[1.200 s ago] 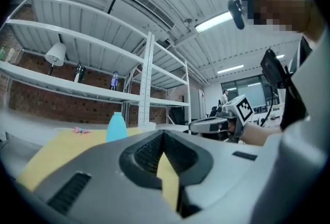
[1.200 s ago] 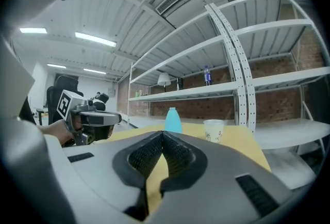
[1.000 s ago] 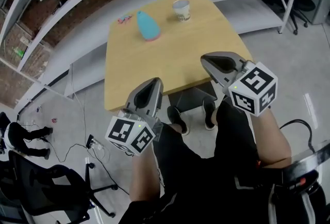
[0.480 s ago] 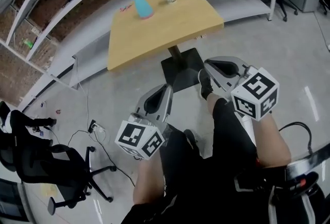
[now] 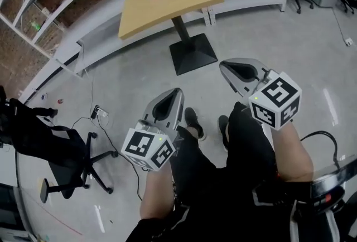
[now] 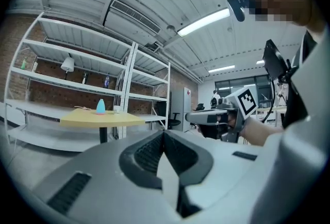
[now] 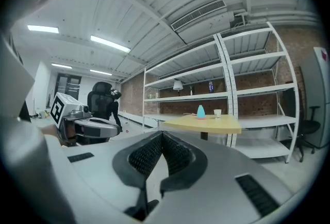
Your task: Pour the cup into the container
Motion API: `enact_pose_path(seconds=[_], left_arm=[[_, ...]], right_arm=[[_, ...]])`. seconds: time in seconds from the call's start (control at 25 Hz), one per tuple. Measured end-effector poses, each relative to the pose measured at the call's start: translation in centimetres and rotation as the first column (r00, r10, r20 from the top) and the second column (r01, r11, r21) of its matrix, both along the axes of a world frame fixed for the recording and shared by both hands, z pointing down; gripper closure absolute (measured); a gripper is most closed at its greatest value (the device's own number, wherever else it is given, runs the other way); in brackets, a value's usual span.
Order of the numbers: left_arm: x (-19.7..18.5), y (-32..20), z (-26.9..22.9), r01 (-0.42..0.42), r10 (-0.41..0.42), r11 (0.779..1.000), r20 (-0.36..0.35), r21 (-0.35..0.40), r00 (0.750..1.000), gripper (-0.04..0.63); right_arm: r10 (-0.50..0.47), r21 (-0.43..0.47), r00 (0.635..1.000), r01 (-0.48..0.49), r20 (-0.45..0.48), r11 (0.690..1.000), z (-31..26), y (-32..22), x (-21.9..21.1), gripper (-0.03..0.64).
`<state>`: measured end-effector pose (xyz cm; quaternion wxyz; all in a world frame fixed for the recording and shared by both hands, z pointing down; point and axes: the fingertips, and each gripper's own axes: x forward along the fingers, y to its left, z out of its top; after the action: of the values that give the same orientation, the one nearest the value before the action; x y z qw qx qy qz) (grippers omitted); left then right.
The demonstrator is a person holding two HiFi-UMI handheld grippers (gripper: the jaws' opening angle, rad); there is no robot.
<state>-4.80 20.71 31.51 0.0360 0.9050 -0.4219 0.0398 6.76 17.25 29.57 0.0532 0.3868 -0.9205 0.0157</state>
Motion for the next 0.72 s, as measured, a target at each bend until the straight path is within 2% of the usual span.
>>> enact_pose_path(seconds=[0.12,0.4,0.72], left_arm=[[0.8,5.6,0.2,-0.007,0.007,1.000,0.010,-0.002,1.000,0.596],[1.5,19.0,1.8,-0.010,0.011,1.000,0.009,-0.017,1.000,0.597],[3.1,29.0,1.5,-0.018,0.018,1.000,-0.001,-0.022,1.000,0.596]], right_arm=[[0.010,0.007,1.000,-0.010,-0.006,1.000,0.2,5.5,0.8,0.615],[0.010,-0.025,0.999,-0.009,0.045,1.000,1.8,18.7,1.3,0.615],[0.018,-0.031,0.998,-0.016,0.060,0.999,1.4,28.9,2.8,0.615]])
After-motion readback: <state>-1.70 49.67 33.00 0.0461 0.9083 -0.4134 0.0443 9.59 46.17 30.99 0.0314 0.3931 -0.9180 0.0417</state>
